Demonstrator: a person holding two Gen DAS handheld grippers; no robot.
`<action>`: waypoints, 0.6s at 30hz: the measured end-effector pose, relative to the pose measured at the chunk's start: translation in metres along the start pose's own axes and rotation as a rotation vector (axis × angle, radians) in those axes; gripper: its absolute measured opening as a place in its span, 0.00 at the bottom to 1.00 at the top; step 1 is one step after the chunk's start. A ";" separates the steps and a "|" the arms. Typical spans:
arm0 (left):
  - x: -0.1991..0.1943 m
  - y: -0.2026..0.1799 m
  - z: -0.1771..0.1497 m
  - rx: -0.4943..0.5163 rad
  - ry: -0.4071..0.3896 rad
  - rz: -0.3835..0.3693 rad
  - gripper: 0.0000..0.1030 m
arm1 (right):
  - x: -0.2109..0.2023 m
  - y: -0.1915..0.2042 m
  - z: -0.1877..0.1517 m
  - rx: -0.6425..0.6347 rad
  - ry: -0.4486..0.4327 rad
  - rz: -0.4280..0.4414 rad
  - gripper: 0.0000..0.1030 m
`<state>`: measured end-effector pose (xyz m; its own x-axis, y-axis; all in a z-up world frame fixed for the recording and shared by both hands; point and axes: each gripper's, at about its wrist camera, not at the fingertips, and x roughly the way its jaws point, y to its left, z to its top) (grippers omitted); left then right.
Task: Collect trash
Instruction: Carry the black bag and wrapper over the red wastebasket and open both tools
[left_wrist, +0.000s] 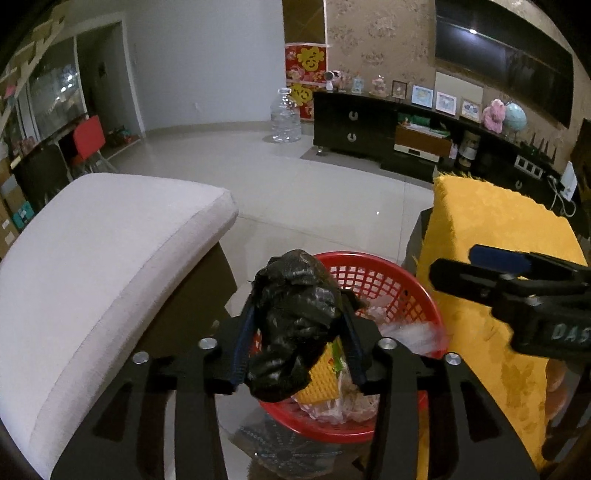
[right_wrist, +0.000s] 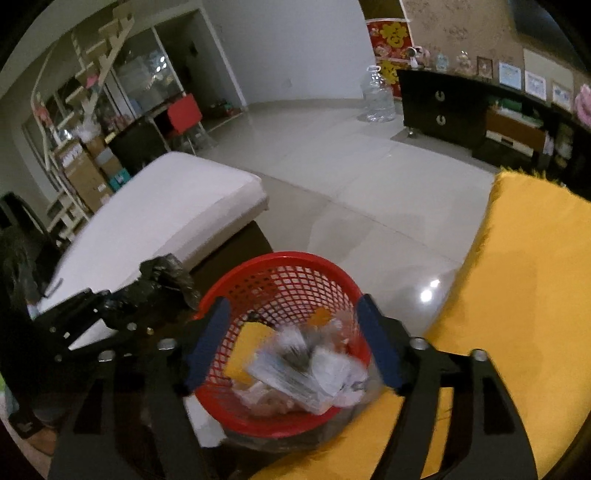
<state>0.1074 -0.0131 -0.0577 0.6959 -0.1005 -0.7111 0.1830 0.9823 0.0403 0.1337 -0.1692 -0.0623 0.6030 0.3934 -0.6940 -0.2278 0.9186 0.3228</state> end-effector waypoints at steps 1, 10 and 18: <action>0.000 0.001 -0.001 -0.002 -0.002 0.000 0.48 | -0.004 -0.005 0.000 0.012 -0.006 0.006 0.75; -0.031 -0.004 0.006 0.010 -0.124 0.051 0.81 | -0.053 -0.021 -0.001 0.019 -0.111 -0.108 0.85; -0.065 -0.006 0.009 -0.003 -0.206 0.043 0.84 | -0.113 -0.008 -0.019 -0.082 -0.266 -0.245 0.93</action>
<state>0.0673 -0.0136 -0.0055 0.8303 -0.0884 -0.5503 0.1485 0.9867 0.0655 0.0527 -0.2204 0.0008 0.8223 0.1480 -0.5495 -0.1061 0.9885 0.1075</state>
